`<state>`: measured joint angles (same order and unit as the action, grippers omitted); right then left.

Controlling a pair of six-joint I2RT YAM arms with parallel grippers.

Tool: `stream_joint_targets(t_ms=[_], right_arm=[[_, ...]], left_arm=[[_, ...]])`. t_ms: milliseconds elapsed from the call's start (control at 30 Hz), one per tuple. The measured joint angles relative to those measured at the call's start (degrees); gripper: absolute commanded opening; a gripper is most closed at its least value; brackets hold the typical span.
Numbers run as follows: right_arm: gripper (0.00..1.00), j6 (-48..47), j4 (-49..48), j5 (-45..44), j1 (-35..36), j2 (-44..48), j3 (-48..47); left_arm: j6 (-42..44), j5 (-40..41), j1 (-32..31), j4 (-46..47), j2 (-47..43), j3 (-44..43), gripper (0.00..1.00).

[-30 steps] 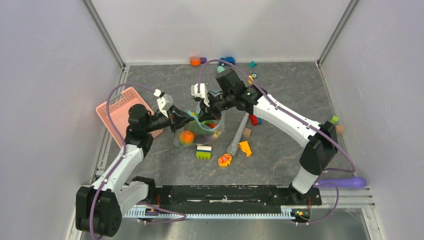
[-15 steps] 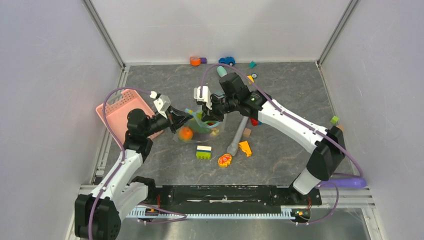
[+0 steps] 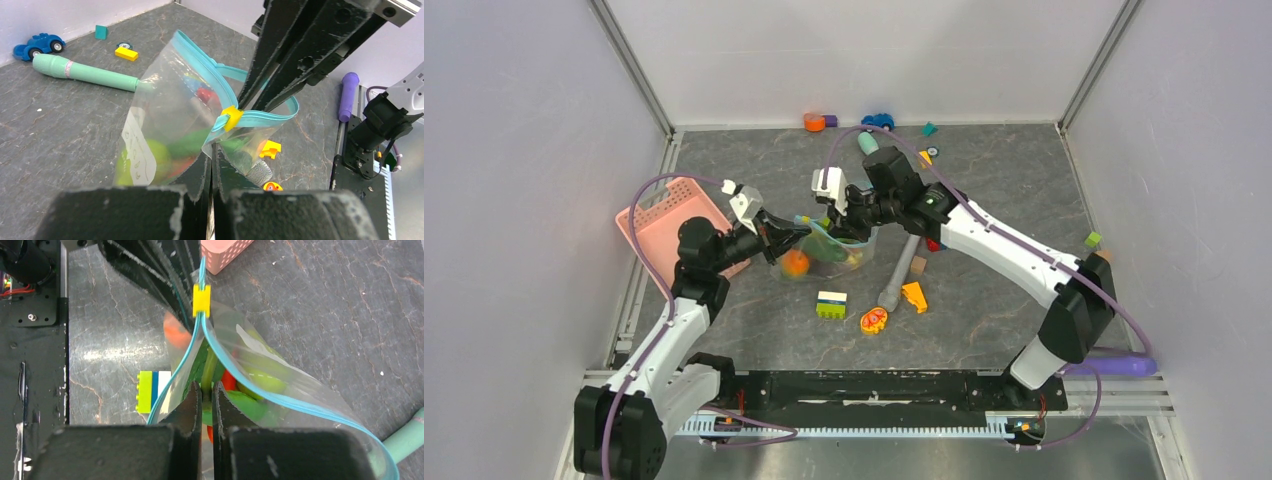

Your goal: Place the food in the zip-top bag and seal the zipper

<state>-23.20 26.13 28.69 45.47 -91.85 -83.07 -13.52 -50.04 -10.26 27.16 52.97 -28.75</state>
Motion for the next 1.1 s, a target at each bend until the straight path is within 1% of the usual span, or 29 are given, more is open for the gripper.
stream_joint_targets(t_ms=[267,400,500,567,633,733,933,1100], right_arm=[[0.00,0.42,1.22,-0.37,1.97,-5.86,-6.47],[0.05,0.39,1.84,-1.55,2.43,-6.25,-7.13],[0.16,-0.02,1.86,-1.09,2.43,-6.21,-7.13],[0.29,-0.59,1.79,-0.44,2.43,-5.99,-6.88],[0.36,-0.92,1.51,-0.35,2.43,-5.42,-6.12],[0.42,-1.05,1.75,-0.98,2.43,-4.76,-5.05],[0.53,-0.98,3.56,-5.16,2.43,-4.31,-4.76],[0.64,-1.14,4.44,-7.96,2.43,-0.74,-4.76]], left_arm=[[-0.04,-0.02,0.35,-0.61,-0.17,0.02,0.02],[-0.07,-0.02,0.44,-0.92,-0.17,0.02,0.02],[-0.07,0.00,0.44,-0.94,-0.17,0.02,0.02],[-0.07,0.00,0.44,-0.94,-0.17,0.02,0.02],[-0.09,-0.09,0.44,-0.94,-0.17,0.02,0.02],[-0.11,-0.90,0.37,-0.92,-0.33,0.02,0.02],[0.02,-1.55,0.20,-0.96,-2.40,0.02,0.02],[0.11,-1.66,0.15,-1.38,-3.02,0.02,0.02]])
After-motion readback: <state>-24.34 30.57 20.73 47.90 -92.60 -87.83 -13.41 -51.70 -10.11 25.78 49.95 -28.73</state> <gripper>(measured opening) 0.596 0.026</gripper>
